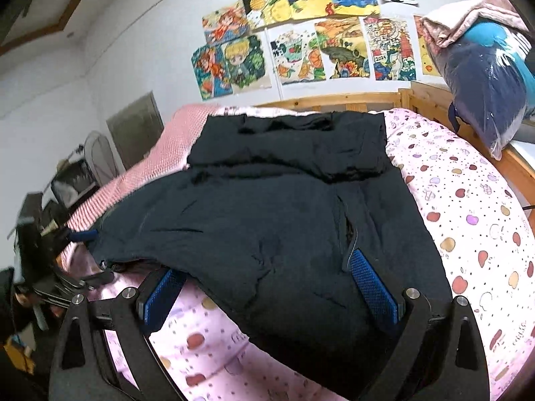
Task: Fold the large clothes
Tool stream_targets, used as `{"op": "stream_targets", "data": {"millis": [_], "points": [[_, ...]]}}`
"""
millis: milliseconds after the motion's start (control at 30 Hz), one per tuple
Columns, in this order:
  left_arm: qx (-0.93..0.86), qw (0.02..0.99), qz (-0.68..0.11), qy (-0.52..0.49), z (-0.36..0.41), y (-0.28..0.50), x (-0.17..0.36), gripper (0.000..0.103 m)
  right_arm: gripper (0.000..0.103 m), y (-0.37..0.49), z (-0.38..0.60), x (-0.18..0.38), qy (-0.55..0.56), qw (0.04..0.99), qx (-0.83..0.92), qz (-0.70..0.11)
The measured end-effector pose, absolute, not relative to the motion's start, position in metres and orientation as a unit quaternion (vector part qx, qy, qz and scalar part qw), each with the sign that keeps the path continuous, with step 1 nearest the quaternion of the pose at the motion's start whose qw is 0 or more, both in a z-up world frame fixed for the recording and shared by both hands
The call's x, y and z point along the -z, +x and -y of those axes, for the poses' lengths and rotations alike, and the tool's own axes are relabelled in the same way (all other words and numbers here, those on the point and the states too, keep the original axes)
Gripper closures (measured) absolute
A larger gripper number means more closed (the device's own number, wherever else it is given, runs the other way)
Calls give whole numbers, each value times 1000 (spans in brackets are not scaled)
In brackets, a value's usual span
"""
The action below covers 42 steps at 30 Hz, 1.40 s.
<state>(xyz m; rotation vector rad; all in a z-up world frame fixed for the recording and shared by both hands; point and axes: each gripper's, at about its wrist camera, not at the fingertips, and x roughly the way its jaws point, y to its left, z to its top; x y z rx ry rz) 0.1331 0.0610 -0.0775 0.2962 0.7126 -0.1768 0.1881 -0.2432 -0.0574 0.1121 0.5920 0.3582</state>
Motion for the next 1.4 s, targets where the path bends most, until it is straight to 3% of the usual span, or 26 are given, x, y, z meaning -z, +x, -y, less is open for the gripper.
{"op": "stream_targets", "data": {"millis": [167,300,500,800,867,933,967,1067,1133,1233,1333,1400], "points": [[52,935,-316,154,-66,134,69,3,9,193,244,64,43,940,-173,-292],[45,937,-301,170,-65,136,66,17,9,189,247,73,27,936,-171,-306],[42,937,-297,177,-68,138,66,28,9,181,245,90,-36,926,-154,-342],[44,937,-298,180,-69,139,66,36,9,166,233,94,-108,924,-126,-345],[46,937,-296,181,-69,140,66,41,9,161,231,94,-116,925,-113,-344],[62,935,-301,177,-68,139,66,59,9,159,232,94,-117,926,-105,-343],[59,934,-304,179,-67,140,66,60,10,158,233,95,-115,927,-99,-343],[53,932,-304,187,-64,141,67,71,22,157,239,94,-90,931,-106,-338],[48,935,-301,183,-65,140,64,86,25,158,242,93,-84,933,-108,-333],[42,943,-280,173,-68,132,53,91,34,153,242,91,-85,937,-107,-323],[45,949,-262,172,-68,121,45,94,52,148,244,88,-82,941,-99,-314],[53,951,-256,166,-67,113,43,94,79,143,247,85,-68,941,-121,-310]]}}
